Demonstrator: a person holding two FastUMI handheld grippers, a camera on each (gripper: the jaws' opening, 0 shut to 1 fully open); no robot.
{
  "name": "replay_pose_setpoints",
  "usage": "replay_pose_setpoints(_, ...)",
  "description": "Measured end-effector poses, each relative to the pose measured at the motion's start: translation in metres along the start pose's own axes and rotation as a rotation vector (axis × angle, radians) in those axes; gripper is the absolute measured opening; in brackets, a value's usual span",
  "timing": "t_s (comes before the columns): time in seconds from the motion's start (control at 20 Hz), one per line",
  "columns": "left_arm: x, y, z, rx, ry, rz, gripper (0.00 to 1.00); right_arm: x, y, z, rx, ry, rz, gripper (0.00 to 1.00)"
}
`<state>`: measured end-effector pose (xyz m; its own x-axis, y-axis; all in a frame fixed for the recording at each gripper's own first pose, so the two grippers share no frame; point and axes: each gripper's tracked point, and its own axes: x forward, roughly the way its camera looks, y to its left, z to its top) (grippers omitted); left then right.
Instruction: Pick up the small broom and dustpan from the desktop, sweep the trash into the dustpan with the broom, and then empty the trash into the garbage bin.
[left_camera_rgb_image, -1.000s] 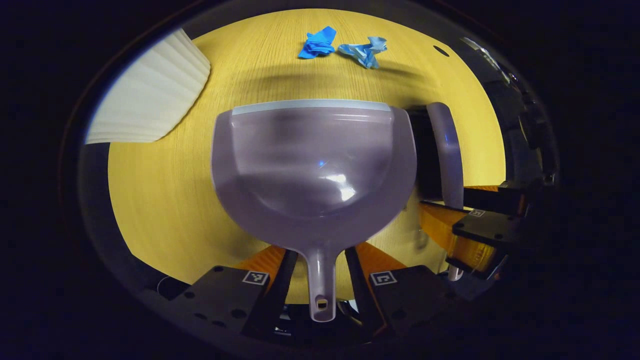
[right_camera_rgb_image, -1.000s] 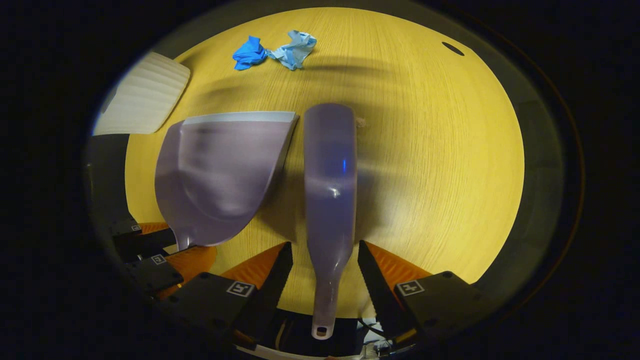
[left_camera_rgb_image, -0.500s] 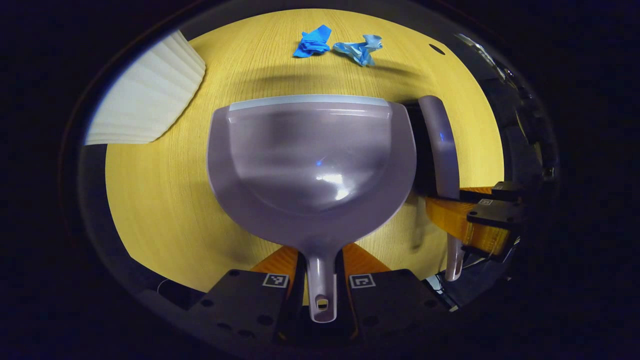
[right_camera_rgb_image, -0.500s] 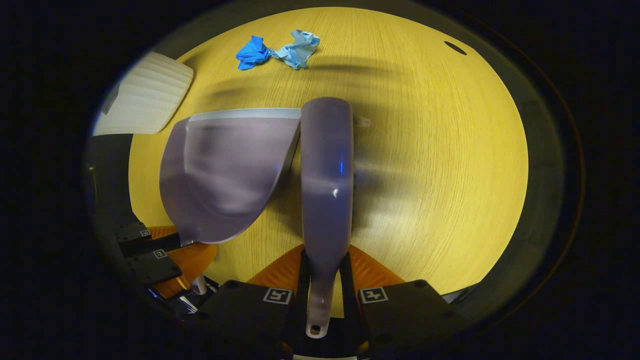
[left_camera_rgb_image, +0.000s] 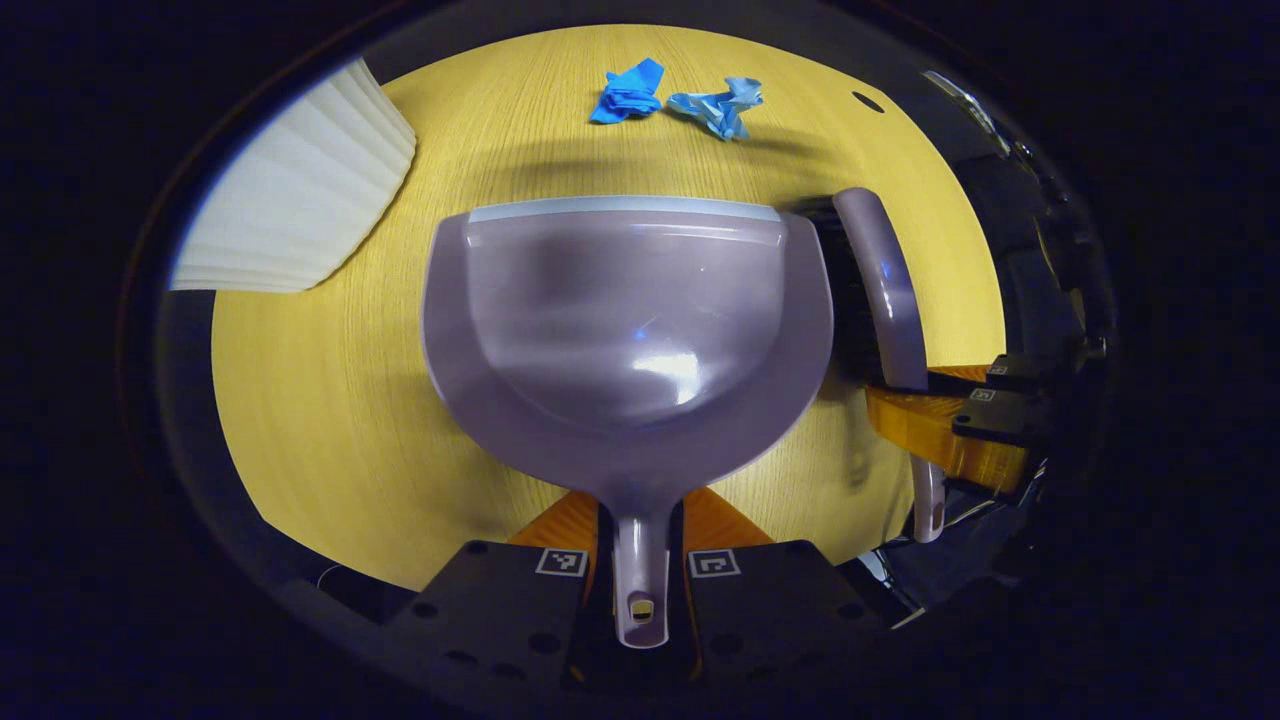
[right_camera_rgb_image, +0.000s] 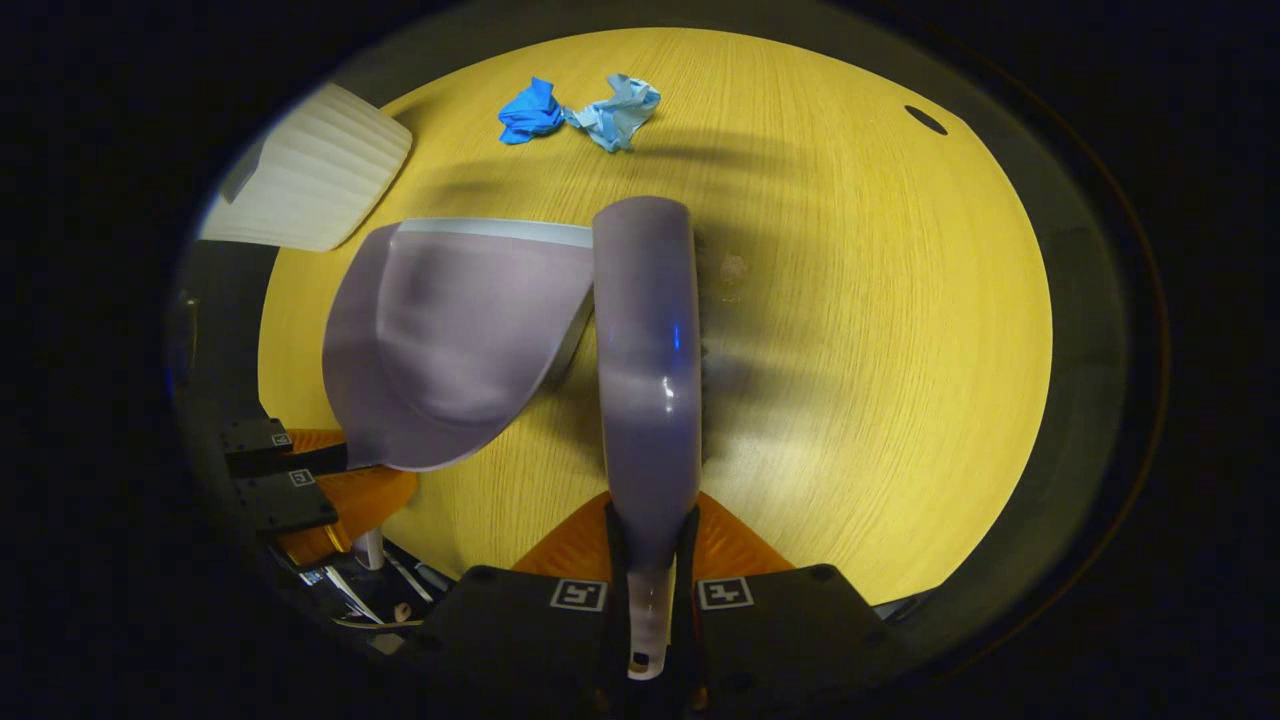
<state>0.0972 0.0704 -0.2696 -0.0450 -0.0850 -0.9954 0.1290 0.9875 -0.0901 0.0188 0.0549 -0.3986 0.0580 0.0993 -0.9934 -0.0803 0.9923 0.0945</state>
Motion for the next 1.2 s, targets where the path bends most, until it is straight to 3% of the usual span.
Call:
replay_pose_setpoints(0.2, -0.007, 0.011, -0.002, 0.025, -0.032, -0.009, 0.2, -0.016, -0.01, 0.021, -0.018, -0.062, 0.01, 0.18)
replay_pose_setpoints(0.4, -0.017, 0.035, -0.004, 0.088, -0.047, 0.027, 0.22, -0.035, -0.051, 0.072, -0.054, -0.127, -0.102, 0.18)
replay_pose_setpoints(0.55, -0.021, 0.054, -0.004, 0.128, -0.053, 0.074, 0.2, -0.053, -0.068, 0.122, -0.073, -0.147, -0.119, 0.18)
replay_pose_setpoints(0.75, -0.027, 0.066, -0.004, 0.183, -0.045, 0.104, 0.2, -0.061, -0.094, 0.187, -0.19, -0.165, -0.209, 0.18)
replay_pose_setpoints(0.9, -0.026, 0.065, -0.002, 0.183, -0.028, 0.083, 0.2, -0.055, -0.075, 0.221, -0.163, -0.151, -0.137, 0.18)
replay_pose_setpoints(1.0, -0.025, 0.07, 0.001, 0.217, -0.027, 0.099, 0.2, -0.036, -0.079, 0.232, -0.264, -0.111, -0.168, 0.17)
replay_pose_setpoints(1.2, -0.018, 0.077, -0.001, 0.242, -0.008, 0.105, 0.2, -0.004, -0.053, 0.242, -0.379, -0.047, -0.123, 0.18)
